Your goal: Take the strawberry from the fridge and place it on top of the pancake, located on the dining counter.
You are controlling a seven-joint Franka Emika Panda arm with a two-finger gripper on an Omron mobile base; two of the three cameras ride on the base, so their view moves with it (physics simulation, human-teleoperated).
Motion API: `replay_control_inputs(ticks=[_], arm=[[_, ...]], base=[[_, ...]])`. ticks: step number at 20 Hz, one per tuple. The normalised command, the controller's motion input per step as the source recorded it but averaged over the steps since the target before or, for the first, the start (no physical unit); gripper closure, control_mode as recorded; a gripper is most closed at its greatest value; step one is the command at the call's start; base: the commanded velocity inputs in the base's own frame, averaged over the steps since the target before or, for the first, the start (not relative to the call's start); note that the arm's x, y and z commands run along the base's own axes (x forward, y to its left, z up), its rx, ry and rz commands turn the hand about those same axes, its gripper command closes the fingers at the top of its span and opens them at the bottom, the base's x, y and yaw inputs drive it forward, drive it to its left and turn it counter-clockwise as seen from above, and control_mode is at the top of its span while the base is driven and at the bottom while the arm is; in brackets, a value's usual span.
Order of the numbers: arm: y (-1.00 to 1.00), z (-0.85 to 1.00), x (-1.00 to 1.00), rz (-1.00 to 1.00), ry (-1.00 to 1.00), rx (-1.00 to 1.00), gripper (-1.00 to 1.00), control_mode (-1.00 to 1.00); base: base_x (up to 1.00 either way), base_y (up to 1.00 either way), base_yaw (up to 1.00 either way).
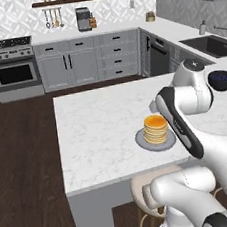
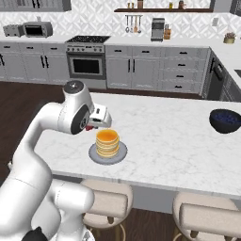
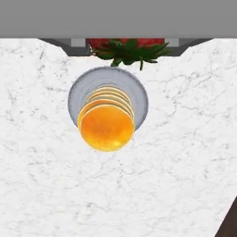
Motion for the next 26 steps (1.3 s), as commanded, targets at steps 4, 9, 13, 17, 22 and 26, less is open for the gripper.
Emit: replay_control_inputs(ticks=[4, 9, 13, 17, 22, 26], arm=[[-0.14, -0.32, 0.45, 0.00, 0.00, 0.00, 1.00, -1.00], [-0.04, -0.40, 0.33, 0.00, 0.00, 0.00, 1.00, -1.00], [0.00, -0.34, 0.39, 0.00, 0.01, 0.00, 1.00, -1.00], [-0.04, -0.28, 0.40, 0.00, 0.03, 0.00, 1.00, -1.00], [-0.05, -0.18, 0.28, 0.00, 0.03, 0.00, 1.00, -1.00], [-0.06, -0.09, 0.30, 0.00, 0.03, 0.00, 1.00, -1.00]], base=[[0.00, 0.00, 0.00], [0.00, 0.00, 0.00], [0.00, 0.00, 0.00], [0.00, 0.00, 0.00], [0.00, 0.00, 0.00], [0.00, 0.00, 0.00]])
